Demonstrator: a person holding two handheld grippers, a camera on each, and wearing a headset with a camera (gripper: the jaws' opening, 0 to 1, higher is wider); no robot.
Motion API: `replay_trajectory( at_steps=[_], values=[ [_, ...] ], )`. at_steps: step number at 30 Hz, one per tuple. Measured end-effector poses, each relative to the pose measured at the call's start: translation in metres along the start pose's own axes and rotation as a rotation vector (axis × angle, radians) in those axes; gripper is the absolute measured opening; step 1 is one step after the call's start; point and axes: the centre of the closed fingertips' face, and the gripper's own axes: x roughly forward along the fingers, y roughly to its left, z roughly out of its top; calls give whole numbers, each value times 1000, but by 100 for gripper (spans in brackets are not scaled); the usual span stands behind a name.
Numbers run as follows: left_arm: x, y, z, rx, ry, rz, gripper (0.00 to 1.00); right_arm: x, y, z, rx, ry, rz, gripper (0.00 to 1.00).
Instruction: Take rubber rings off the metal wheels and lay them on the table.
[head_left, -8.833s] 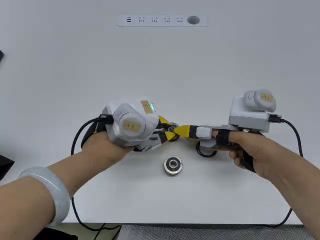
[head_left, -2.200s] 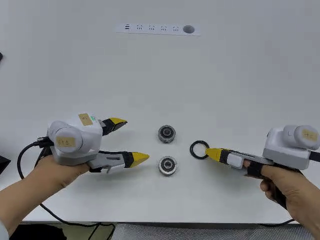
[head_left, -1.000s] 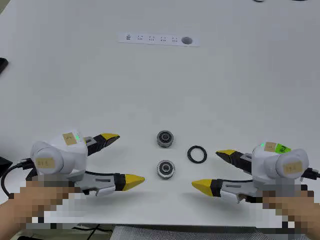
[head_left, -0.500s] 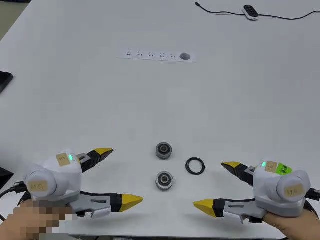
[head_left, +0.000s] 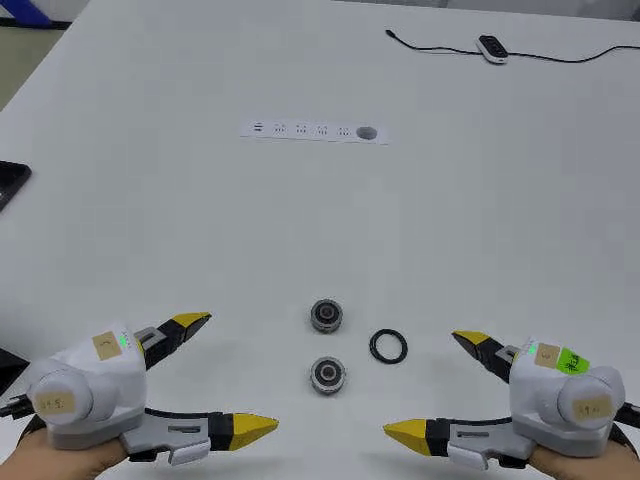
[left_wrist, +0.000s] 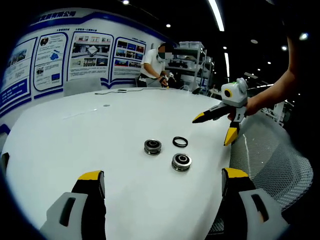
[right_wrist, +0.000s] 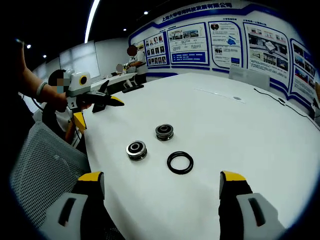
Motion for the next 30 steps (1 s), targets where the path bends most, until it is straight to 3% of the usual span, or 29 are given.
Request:
replay_trajectory(
  at_steps=[9, 30],
  values=[
    [-2, -5, -1, -13, 7, 8, 100, -6, -3, -1, -1, -13, -21, 99],
    [-10, 5, -11, -23, 31, 32, 100, -8, -5, 0, 7, -12, -33, 99]
  ],
)
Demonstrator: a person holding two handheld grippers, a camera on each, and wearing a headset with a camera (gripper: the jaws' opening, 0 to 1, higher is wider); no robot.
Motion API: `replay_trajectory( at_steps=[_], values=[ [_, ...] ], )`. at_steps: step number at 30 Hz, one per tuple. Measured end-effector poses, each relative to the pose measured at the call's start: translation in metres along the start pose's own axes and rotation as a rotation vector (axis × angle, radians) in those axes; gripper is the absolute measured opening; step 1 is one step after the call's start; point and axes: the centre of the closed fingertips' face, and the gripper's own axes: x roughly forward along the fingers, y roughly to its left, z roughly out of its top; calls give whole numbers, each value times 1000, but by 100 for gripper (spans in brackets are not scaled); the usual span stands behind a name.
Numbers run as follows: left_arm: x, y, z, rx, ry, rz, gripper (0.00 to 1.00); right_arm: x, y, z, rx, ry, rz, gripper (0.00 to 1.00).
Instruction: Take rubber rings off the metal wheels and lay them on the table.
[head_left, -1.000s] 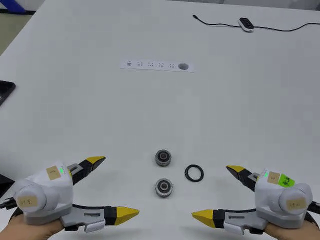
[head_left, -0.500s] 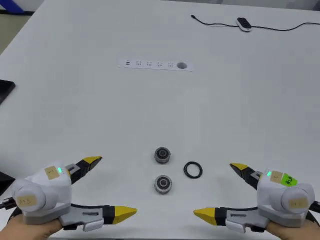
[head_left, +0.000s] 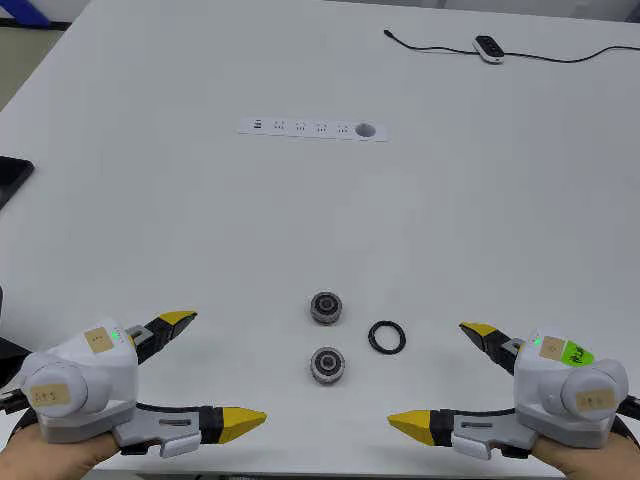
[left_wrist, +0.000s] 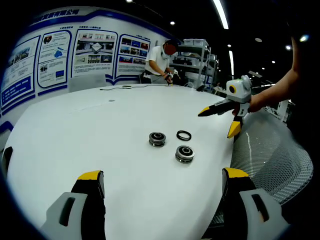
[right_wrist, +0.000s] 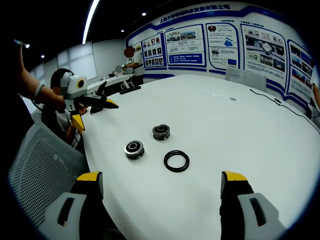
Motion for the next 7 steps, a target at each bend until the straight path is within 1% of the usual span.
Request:
replay_trajectory(
  at_steps=[5, 7],
  values=[
    [-1, -2, -2, 1, 11, 2, 100, 0, -1, -3, 7, 7, -5, 98],
    [-1, -2, -3, 1, 7, -3, 100, 0, 0, -3, 9, 6, -5, 98]
  ],
)
